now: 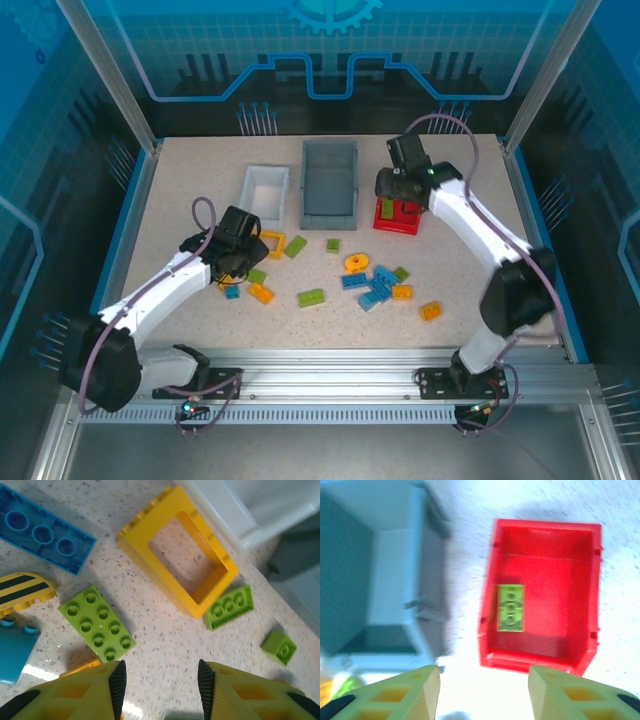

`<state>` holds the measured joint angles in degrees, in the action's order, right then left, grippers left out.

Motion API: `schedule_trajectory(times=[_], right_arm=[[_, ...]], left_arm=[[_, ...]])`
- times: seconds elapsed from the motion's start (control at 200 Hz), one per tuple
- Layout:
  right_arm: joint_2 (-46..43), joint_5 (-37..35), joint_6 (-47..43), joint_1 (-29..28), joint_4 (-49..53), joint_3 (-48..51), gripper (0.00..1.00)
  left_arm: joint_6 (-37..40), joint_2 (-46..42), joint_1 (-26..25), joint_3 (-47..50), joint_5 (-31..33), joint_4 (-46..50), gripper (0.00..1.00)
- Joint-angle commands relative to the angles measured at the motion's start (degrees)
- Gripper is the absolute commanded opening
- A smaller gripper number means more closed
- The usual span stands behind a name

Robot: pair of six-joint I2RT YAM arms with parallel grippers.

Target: Sort the legos into containers by color

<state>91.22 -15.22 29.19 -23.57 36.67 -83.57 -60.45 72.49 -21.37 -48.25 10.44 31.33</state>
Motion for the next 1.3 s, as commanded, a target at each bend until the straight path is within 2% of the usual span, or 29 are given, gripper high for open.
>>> schedule_trajectory(times=[0.0, 0.1, 0.295, 0.585, 0.995, 1.13, 1.295], right_arm=[[-8.06, 6.18, -5.34, -4.69, -10.24, 9.03, 0.51], [-12.87, 12.84, -8.72, -9.37, -14.76, 14.9, 0.52], [-17.66, 13.07, -6.89, -15.82, -14.41, 20.02, 0.52], [-18.17, 13.08, -5.02, -20.64, -14.6, 21.96, 0.49], [-17.59, 11.82, -4.07, -21.16, -14.24, 22.13, 0.48], [-18.27, 11.04, -3.88, -21.11, -14.09, 22.57, 0.48], [-19.15, 10.41, -4.01, -20.43, -13.64, 22.29, 0.47]], left_arm=[[-8.48, 4.06, 2.0, 0.74, -0.73, -7.0, 0.48], [-11.82, 9.59, 3.17, -1.05, -2.64, -9.33, 0.54], [-18.79, 16.03, 3.86, -1.07, -2.16, -13.28, 0.53], [-19.08, 19.54, 4.32, -1.24, -1.56, -17.39, 0.51], [-19.96, 22.07, 4.42, -1.26, -2.35, -17.55, 0.31], [-19.85, 19.24, 4.34, -0.07, -1.41, -16.64, 0.21], [-18.84, 12.43, 3.69, 0.92, -0.9, -12.58, 0.16]])
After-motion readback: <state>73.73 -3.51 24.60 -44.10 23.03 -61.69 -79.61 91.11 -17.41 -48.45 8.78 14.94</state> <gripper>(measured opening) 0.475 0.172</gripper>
